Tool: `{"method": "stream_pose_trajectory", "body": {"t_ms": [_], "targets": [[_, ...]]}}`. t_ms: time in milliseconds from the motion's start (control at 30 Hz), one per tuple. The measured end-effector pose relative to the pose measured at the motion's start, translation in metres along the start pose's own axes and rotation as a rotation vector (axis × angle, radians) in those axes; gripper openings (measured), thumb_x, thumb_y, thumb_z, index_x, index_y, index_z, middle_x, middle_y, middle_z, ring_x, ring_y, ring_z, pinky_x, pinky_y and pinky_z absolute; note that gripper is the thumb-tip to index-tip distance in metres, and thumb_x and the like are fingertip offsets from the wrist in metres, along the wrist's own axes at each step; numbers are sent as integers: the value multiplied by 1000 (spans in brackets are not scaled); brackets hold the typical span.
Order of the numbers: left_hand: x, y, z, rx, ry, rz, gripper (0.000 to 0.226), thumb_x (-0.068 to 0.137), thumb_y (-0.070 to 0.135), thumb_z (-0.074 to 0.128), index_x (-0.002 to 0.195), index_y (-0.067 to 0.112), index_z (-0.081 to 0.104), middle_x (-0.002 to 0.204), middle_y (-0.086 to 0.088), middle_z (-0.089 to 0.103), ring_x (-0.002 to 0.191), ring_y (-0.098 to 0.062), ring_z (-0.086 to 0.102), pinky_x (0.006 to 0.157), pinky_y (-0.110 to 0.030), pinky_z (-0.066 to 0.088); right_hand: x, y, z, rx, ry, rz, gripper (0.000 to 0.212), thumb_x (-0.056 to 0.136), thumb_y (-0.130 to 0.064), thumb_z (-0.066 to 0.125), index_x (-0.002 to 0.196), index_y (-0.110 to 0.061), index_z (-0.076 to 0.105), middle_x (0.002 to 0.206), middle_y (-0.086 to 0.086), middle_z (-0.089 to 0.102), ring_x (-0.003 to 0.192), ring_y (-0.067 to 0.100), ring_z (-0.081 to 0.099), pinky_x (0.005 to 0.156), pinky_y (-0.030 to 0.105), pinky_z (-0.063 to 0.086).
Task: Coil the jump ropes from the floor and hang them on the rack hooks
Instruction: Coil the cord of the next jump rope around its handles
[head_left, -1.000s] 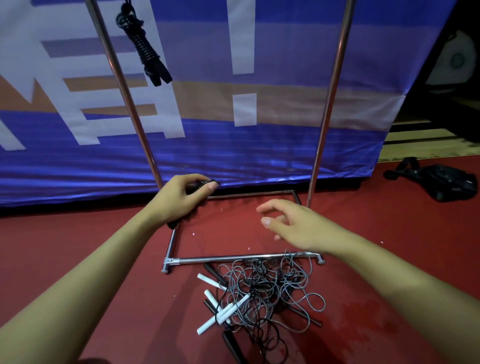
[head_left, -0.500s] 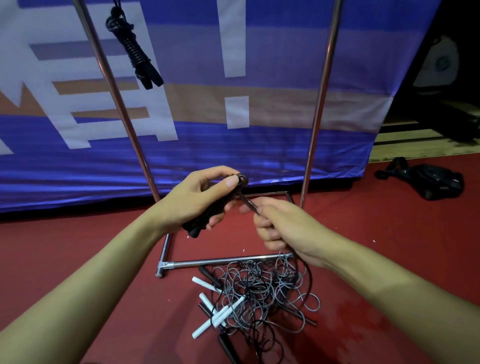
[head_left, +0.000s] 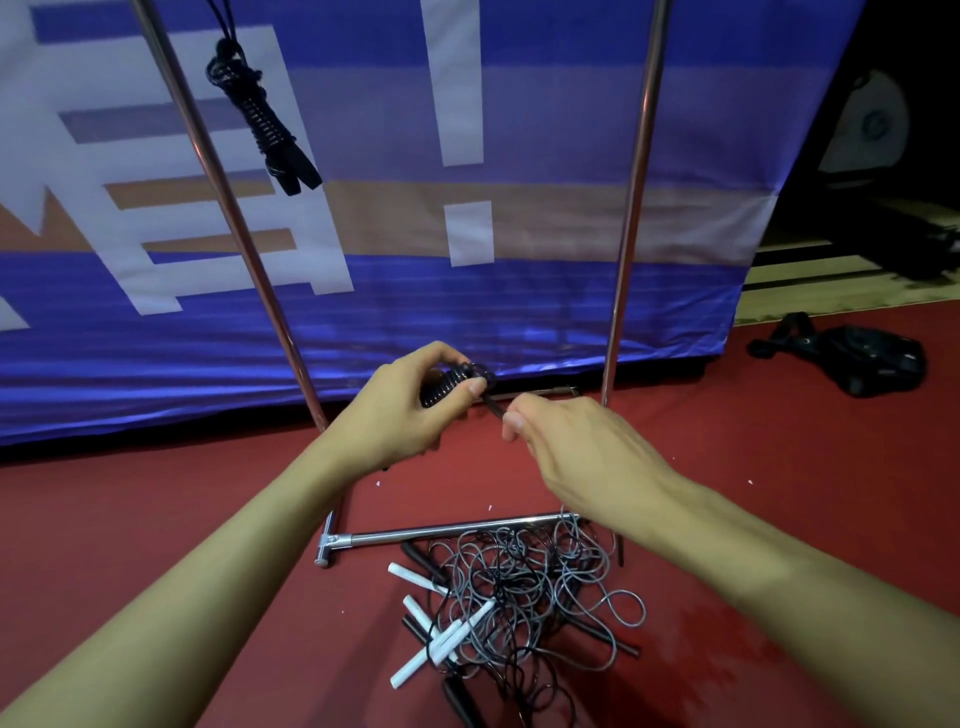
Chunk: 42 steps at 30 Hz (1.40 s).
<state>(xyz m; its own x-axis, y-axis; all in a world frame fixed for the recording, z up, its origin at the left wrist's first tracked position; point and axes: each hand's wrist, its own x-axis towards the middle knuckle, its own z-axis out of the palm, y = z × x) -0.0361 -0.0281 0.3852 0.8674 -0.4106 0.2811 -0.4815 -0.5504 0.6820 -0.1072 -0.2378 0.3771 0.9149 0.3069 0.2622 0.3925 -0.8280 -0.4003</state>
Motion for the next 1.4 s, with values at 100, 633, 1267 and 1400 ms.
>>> {"method": "stream_pose_trajectory", "body": {"t_ms": [100,633,1267,1400], "targets": [[4,-1,5,76,31,24,18,98,42,66,106,27,61,69,6,69,50,-12,63,55,-25,49,0,-7,-5,-187,-13,18,25,106,-43,38,120,-24,47,105,3,69,99,36,66,73,42,43],[-8,22,25,276,-323,205,42,89,75,56,113,43,68,77,9,70,68,-11,62,67,-36,54,15,33,-31,181,72,-82,9,88,-43,74,91,-36,70,76,-14,70,71,9,61,69,36,52],[-19,28,12,-385,-397,61,42,99,45,64,128,24,43,71,-12,60,50,-25,47,41,-49,40,16,47,0,338,-152,-120,25,108,-21,42,86,-25,51,76,-11,58,74,4,55,74,28,47],[-16,35,6,-346,-258,104,33,101,33,56,133,26,58,59,0,54,43,-22,46,43,-34,38,8,42,20,505,-105,44,30,105,-53,34,94,-29,48,70,-18,57,65,2,56,70,33,49]]}}
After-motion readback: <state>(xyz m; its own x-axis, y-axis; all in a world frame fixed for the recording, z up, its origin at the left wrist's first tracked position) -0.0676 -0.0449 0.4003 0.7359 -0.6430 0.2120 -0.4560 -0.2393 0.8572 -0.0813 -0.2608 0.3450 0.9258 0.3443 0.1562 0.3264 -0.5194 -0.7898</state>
